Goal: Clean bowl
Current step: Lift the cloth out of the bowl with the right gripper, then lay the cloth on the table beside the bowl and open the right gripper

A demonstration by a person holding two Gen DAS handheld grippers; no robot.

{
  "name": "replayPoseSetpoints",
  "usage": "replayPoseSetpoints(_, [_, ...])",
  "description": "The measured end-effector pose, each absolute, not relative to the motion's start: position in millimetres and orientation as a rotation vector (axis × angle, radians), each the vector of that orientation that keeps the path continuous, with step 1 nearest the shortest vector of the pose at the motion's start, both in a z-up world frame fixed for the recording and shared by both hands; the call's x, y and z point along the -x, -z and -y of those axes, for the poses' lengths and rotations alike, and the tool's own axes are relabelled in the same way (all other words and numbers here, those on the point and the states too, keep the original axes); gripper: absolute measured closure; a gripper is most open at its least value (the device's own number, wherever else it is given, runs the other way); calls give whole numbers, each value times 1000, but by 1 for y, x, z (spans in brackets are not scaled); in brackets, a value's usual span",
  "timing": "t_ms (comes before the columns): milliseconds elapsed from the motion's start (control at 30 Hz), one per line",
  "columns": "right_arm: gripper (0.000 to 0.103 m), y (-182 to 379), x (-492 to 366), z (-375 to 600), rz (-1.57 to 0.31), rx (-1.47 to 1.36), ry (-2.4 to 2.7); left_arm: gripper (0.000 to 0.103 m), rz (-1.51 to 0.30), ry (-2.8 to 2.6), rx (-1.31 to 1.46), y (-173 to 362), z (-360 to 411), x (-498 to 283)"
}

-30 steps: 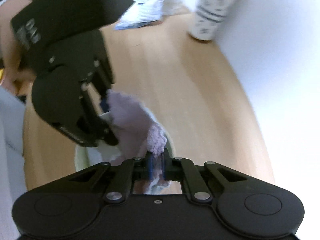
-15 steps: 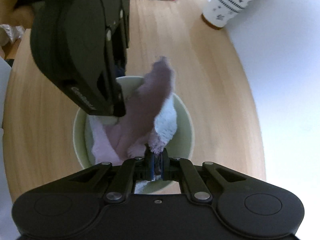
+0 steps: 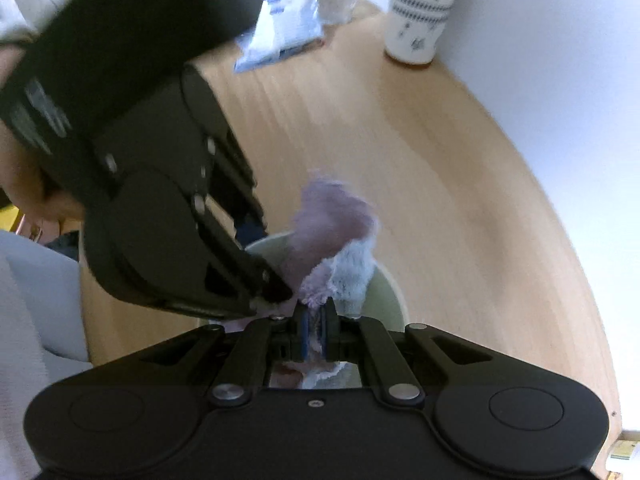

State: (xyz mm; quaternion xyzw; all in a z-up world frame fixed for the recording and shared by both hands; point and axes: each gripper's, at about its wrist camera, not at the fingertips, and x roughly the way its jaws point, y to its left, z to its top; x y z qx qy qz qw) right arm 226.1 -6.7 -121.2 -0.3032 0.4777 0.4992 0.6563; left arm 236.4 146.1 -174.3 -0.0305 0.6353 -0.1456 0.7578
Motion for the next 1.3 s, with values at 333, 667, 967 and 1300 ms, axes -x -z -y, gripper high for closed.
replayPoseSetpoints(333, [97,93,-223,42,-1042,646,-1034,89,-1378,299,102,173,-131,-243])
replayPoseSetpoints(667, [97,22,-209,110,-914,345,-882,47,-1379,247,124,167,-132,-244])
replayPoseSetpoints(967, [97,2,-213,158,-845,88,-684,12,-1341,243,161,147,-126,-239])
replayPoseSetpoints(1300, [97,48,-214,195,-902,14,-491,1,-1301,255,171,124,-111,-221])
